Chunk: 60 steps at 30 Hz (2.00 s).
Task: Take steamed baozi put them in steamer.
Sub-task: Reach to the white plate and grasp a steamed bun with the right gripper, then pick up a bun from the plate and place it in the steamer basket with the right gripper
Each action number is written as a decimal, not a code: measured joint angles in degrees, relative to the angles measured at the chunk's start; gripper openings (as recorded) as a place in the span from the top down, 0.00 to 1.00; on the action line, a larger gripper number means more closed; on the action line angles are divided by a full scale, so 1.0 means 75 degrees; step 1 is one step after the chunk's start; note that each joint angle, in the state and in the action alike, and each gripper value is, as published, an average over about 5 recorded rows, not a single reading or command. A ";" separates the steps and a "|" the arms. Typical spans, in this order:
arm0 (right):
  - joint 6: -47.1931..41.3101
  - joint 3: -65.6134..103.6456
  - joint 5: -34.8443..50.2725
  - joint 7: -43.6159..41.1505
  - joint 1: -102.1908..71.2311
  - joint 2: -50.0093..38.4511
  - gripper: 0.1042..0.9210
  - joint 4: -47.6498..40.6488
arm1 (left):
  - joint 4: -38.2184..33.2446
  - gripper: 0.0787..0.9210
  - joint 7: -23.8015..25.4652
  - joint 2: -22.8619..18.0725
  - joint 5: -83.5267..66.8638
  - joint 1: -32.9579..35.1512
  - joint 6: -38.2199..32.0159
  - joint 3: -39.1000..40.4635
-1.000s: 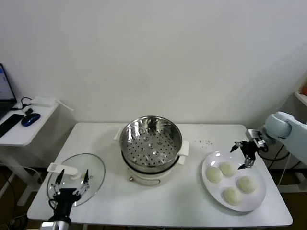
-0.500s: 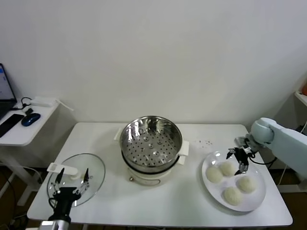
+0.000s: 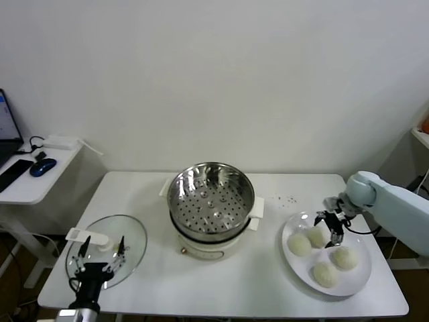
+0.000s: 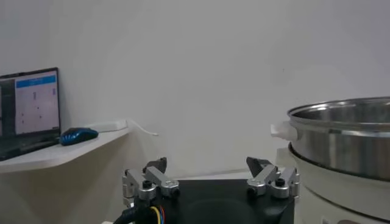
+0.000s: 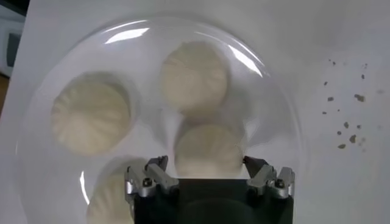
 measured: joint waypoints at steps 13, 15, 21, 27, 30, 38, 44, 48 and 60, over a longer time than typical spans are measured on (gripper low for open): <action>0.0004 0.0204 -0.0153 0.0001 -0.0128 0.0017 0.30 -0.0031 | 0.0025 0.12 -0.0005 -0.0004 -0.0002 0.0020 0.0003 -0.0005; 0.0005 0.0229 -0.0161 0.0001 -0.0132 -0.0004 0.30 -0.0015 | 0.0035 0.12 -0.0007 -0.0006 -0.0007 0.0036 -0.0001 -0.0005; 0.0044 0.0285 -0.0161 -0.0002 -0.0067 -0.0100 0.31 0.0154 | 0.0041 0.12 -0.0012 -0.0010 -0.0033 0.0067 -0.0019 -0.0011; 0.0287 0.0188 -0.0243 -0.0099 0.0297 -0.0345 0.31 0.0673 | 0.0041 0.12 -0.0019 -0.0001 -0.0068 0.0088 -0.0035 -0.0052; 0.0501 0.0039 -0.0319 -0.0153 0.0664 -0.0447 0.31 0.0997 | 0.0037 0.12 -0.0020 0.0015 -0.0079 0.0121 -0.0051 -0.0067; 0.1172 -0.0664 -0.0361 -0.0199 0.2201 -0.0432 0.30 0.1820 | -0.0037 0.12 -0.0017 0.0023 -0.0093 0.0180 -0.0042 -0.0078; 0.1656 -0.1126 -0.0394 -0.0183 0.3445 -0.0052 0.31 0.2388 | -0.0101 0.12 -0.0010 0.0023 -0.0083 0.0181 0.0000 -0.0099; 0.1990 -0.1300 -0.0561 -0.0155 0.4098 0.0419 0.30 0.2641 | -0.0147 0.12 -0.0010 0.0022 -0.0060 0.0177 0.0030 -0.0105; 0.2594 -0.1471 -0.1423 -0.0051 0.4526 0.2147 0.29 0.2661 | -0.0281 0.12 -0.0035 -0.0011 -0.0049 0.0169 0.0076 -0.0101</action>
